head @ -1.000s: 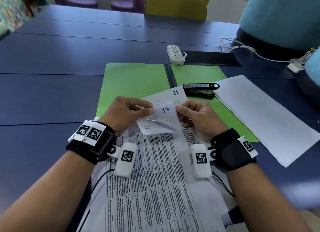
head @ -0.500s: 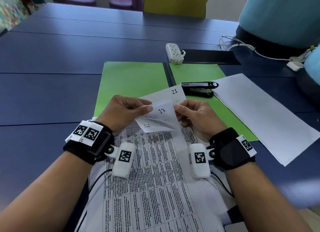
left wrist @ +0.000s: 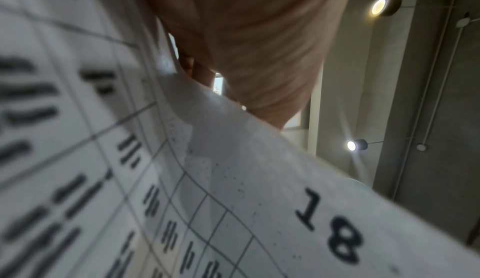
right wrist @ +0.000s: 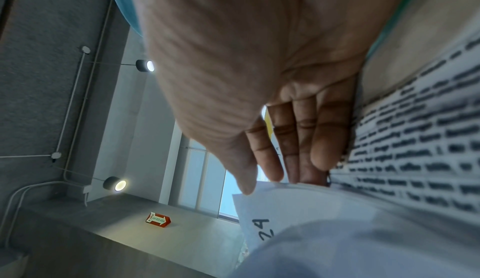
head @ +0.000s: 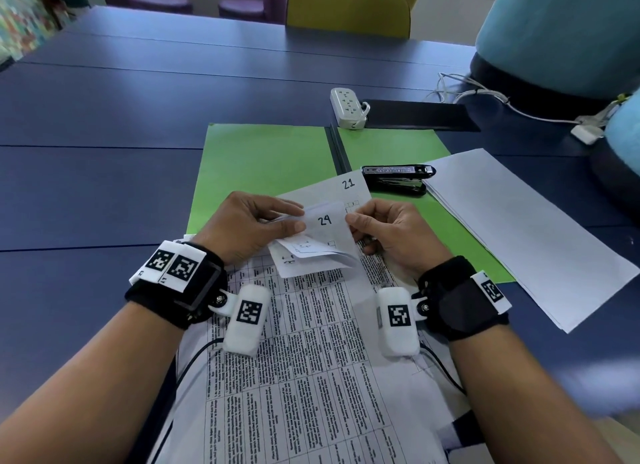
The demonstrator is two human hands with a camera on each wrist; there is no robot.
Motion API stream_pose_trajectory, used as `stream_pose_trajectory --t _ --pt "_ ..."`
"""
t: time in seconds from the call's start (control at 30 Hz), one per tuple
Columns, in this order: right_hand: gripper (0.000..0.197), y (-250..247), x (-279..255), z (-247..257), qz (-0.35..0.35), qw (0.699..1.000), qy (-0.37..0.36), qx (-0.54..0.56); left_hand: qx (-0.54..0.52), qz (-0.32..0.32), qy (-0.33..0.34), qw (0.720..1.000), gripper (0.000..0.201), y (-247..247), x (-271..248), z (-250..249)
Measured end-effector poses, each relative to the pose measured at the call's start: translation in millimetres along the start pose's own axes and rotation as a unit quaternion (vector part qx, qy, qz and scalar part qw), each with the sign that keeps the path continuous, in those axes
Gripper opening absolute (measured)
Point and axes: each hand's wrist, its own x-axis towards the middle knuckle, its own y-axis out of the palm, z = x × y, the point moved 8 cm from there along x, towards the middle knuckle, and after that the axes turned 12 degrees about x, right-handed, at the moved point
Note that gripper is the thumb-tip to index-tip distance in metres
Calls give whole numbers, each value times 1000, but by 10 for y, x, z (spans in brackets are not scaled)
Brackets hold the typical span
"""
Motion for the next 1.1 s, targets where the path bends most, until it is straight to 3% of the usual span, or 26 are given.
stream_pose_trajectory --t 0.2,0.3,0.37,0.47,0.83,1.1 --pt "15 -19 20 -10 -7 1000 0 -20 -19 -5 4 1000 8 -1 16 36" --pt "16 -15 17 -5 -4 1000 1 -22 24 2 17 1000 33 -18 22 15" --pt "17 -12 15 0 -3 1000 2 -20 28 -1 15 1000 39 -32 28 24" --pt "17 -9 16 0 -3 1000 1 -22 20 3 -8 1000 21 -22 24 65" --pt "16 -17 10 -2 -3 1000 -1 -31 39 -4 -1 999 9 -28 -3 11" --pt "15 -16 15 -2 -2 1000 -2 -26 83 25 19 996 24 -20 33 56"
